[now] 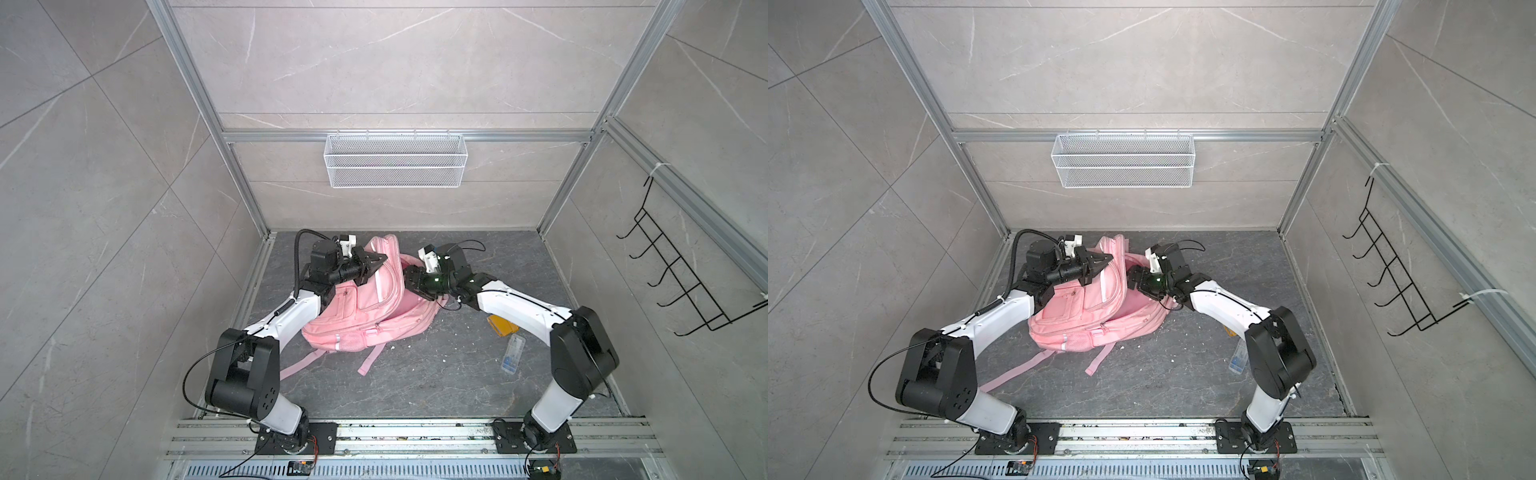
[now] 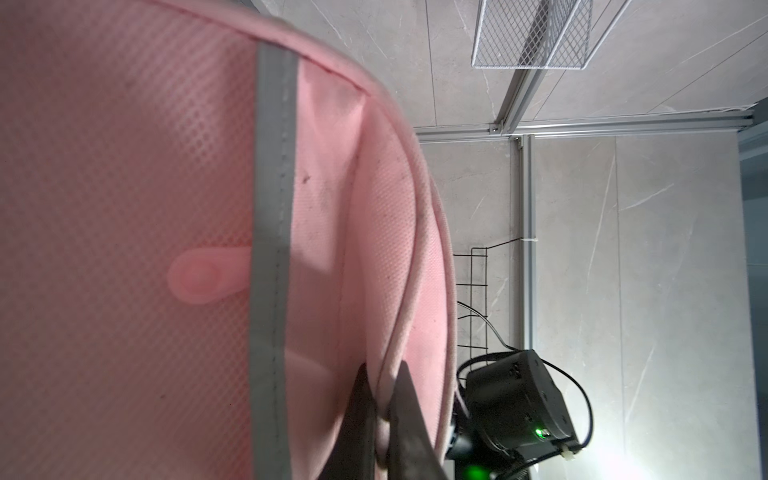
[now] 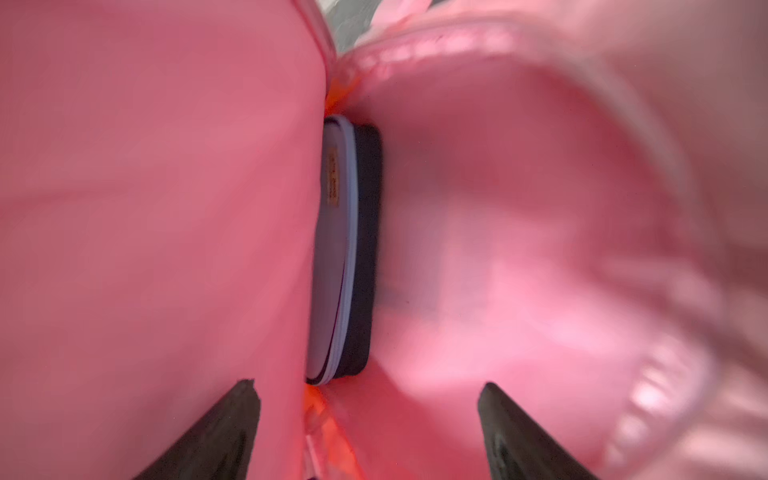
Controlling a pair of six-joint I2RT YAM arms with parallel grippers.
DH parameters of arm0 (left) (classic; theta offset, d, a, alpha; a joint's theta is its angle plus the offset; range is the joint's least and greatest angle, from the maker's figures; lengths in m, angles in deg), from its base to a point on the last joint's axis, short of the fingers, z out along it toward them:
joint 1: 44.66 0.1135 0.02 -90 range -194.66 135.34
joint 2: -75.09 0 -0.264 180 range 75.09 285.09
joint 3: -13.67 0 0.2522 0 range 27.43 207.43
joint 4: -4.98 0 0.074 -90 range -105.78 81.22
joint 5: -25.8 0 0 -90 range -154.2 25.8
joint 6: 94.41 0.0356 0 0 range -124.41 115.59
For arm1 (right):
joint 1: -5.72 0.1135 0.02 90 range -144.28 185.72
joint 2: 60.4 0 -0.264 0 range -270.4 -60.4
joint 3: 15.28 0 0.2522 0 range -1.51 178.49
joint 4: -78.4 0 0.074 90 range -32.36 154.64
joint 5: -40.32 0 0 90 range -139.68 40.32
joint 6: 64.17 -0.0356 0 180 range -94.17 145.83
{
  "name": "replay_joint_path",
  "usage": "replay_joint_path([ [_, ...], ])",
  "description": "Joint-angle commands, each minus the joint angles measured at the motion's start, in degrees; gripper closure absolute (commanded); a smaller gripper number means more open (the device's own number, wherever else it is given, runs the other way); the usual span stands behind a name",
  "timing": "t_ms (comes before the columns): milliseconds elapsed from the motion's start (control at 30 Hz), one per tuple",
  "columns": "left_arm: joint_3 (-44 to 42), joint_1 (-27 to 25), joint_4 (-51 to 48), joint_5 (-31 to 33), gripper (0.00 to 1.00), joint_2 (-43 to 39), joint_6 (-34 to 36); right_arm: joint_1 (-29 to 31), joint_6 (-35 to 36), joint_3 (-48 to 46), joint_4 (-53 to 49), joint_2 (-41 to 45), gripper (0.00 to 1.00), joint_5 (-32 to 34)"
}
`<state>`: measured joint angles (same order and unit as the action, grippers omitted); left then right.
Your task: Pack the student bag
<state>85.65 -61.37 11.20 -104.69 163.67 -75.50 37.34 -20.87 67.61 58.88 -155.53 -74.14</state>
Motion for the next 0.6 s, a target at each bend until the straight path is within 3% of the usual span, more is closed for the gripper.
replay_joint_path([
  [0, 2.4, 0.2, -2.8, 1.7, 1.00, 2.3, 6.7, -2.3, 0.7, -3.8, -8.4, 11.1, 0.14, 10.4],
  [167, 5.0, -2.3, -3.1, 2.9, 1.00, 7.6, 8.4, -5.5, 2.3, -10.6, -17.0, 21.1, 0.14, 18.7],
  [567, 16.0, -10.7, -3.6, 6.5, 0.99, 23.5, 7.6, -5.5, 5.9, -12.1, -20.4, 22.6, 0.15, 18.1],
])
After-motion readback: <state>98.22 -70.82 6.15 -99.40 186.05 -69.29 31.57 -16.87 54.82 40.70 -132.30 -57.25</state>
